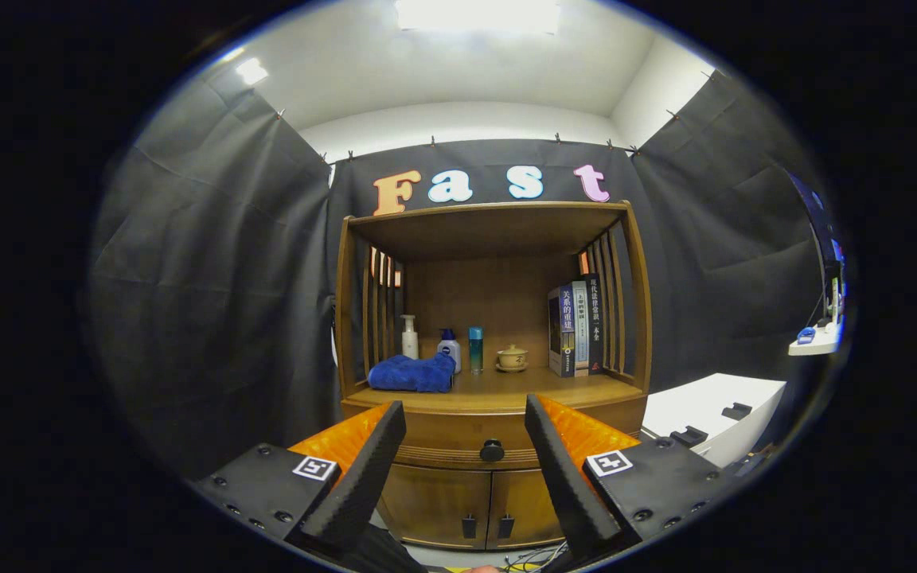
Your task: Pull open the drawer, take out the items inside it, and place them on the countertop above the cabinet.
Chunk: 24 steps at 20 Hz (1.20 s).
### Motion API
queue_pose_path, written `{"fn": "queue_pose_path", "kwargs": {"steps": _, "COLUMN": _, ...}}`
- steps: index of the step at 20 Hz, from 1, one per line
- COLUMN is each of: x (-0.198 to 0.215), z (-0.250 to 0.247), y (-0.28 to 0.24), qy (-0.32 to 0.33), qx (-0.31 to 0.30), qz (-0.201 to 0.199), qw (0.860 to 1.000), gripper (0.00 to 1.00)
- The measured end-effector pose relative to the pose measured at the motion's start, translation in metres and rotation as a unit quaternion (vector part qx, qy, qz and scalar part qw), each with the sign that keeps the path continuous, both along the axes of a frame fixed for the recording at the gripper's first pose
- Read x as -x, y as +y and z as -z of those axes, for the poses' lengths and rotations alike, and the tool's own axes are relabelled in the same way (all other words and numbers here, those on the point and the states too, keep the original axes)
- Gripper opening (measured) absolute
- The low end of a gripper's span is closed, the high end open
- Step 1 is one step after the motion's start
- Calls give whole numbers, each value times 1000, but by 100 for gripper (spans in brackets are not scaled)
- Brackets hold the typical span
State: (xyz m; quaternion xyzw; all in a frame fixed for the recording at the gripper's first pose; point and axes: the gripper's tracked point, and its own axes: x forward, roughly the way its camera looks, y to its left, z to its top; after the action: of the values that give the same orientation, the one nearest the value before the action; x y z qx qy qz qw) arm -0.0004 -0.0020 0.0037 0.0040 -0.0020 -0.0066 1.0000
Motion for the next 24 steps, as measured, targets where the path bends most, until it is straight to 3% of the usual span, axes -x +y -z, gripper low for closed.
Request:
{"fn": "queue_pose_path", "kwargs": {"steps": 15, "x": -8, "z": 5, "y": -6, "qy": 5, "qx": 2, "qz": 6, "qw": 1000, "gripper": 98}}
{"fn": "queue_pose_path", "kwargs": {"steps": 24, "x": -85, "z": 20, "y": -36, "qy": 4, "qx": 26, "qz": 36, "qw": 999, "gripper": 98}}
